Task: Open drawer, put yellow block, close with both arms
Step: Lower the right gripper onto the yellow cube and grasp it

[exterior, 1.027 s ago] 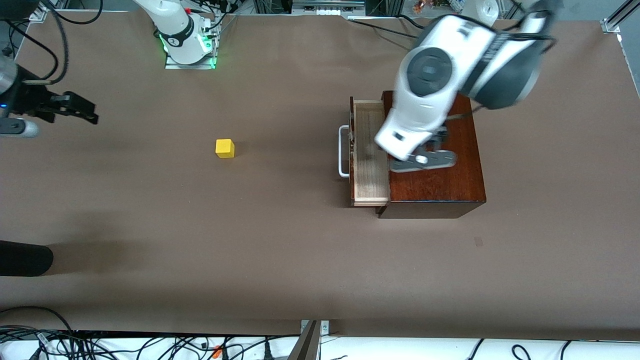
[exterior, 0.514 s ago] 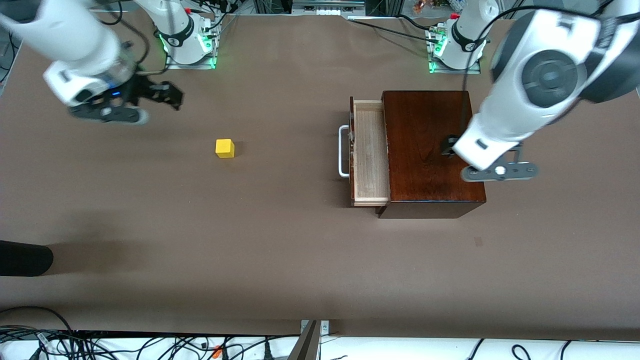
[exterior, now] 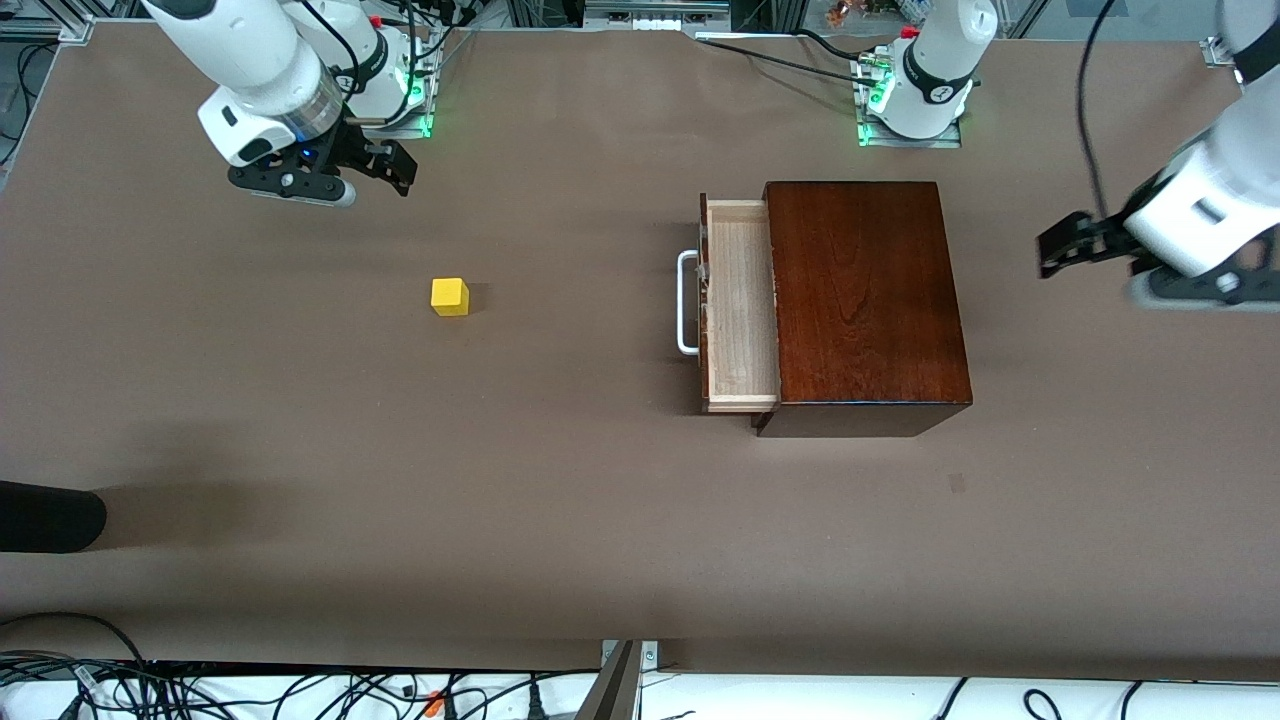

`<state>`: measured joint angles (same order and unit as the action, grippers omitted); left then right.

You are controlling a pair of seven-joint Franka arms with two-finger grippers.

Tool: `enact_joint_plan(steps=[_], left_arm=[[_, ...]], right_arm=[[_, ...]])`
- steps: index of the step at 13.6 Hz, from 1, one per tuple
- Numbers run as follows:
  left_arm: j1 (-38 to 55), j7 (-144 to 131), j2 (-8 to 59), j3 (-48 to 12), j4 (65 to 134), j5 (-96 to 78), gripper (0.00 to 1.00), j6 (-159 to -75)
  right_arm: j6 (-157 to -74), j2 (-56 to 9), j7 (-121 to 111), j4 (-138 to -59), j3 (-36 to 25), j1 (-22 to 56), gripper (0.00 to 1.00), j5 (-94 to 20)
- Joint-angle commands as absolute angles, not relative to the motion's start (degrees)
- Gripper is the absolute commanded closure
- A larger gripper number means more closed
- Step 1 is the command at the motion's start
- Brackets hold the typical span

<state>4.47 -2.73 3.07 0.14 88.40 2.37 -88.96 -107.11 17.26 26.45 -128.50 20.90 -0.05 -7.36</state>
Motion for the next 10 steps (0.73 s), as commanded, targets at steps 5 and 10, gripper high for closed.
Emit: enact_joint_plan(steps=[5, 10], left_arm=[[1.49, 0.53, -0.88, 0.00, 93.78, 1.32, 0.00, -90.71], [1.85, 0.26, 0.53, -0.18, 91.67, 1.23, 0.00, -88.60]], right_arm=[[-131.09, 5.04, 26.37, -138.42, 21.97, -0.88, 0.00, -9.23], [-150.18, -8.24, 26.02, -140.80, 24.87, -0.18, 0.00, -8.96]])
